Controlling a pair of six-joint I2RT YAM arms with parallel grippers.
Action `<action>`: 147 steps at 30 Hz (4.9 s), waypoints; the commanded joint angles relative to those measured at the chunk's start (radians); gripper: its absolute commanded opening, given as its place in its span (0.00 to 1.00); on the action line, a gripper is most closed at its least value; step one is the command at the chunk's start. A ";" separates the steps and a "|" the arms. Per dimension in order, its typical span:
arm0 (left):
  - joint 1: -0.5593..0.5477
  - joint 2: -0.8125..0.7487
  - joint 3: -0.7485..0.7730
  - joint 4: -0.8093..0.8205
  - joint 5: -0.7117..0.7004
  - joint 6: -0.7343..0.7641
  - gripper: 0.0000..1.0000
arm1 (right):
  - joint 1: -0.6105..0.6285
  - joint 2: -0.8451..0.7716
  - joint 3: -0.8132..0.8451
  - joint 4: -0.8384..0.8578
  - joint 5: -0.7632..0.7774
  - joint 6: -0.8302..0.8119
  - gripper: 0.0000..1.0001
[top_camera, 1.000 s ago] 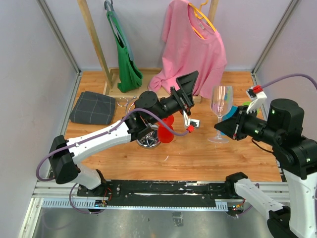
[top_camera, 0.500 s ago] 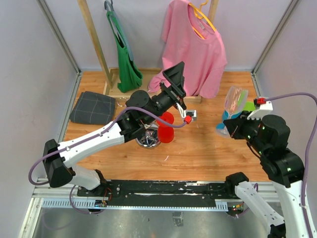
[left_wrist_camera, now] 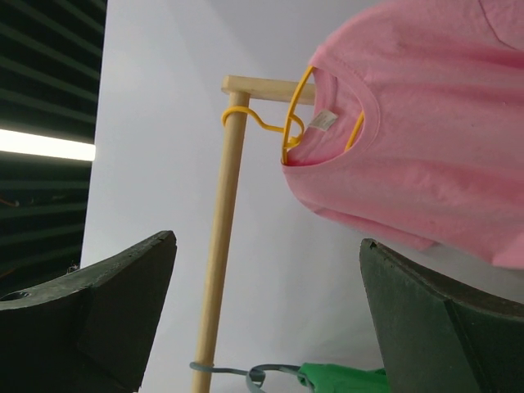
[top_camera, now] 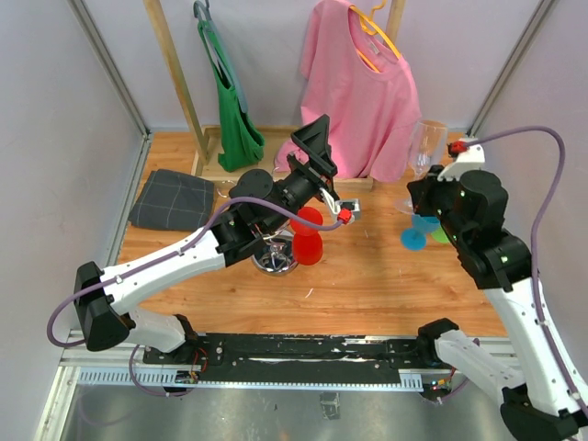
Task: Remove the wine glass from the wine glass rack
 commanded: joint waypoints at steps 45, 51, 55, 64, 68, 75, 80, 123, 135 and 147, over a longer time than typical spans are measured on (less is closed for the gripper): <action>0.000 -0.017 0.082 -0.371 -0.185 -0.607 0.99 | 0.542 0.487 -0.780 1.508 0.906 -0.266 0.01; 0.018 -0.010 0.080 -0.378 -0.172 -0.615 0.99 | 0.540 0.694 -0.809 1.795 0.919 -0.328 0.01; 0.032 -0.005 0.073 -0.380 -0.159 -0.628 0.99 | 0.542 0.871 -0.817 2.099 0.948 -0.438 0.01; 0.049 0.010 0.053 -0.368 -0.140 -0.636 0.99 | 0.544 0.945 -0.776 2.111 0.952 -0.428 0.01; 0.051 0.013 0.047 -0.363 -0.140 -0.644 0.99 | 0.545 0.987 -0.777 2.112 0.957 -0.392 0.01; 0.051 0.004 0.023 -0.360 -0.148 -0.655 0.99 | 0.544 1.090 -0.768 2.113 0.979 -0.308 0.01; 0.051 -0.007 0.008 -0.362 -0.156 -0.658 0.99 | 0.545 1.138 -0.754 2.113 0.988 -0.285 0.01; 0.051 -0.067 -0.046 -0.383 -0.163 -0.676 0.99 | 0.688 1.105 -0.817 2.115 1.212 -0.286 0.66; 0.052 -0.072 -0.043 -0.380 -0.157 -0.681 0.99 | 0.883 0.994 -0.869 2.116 1.412 -0.372 0.71; 0.051 -0.085 -0.007 -0.376 -0.155 -0.725 0.99 | 1.223 0.775 -0.852 2.108 1.591 -0.651 0.99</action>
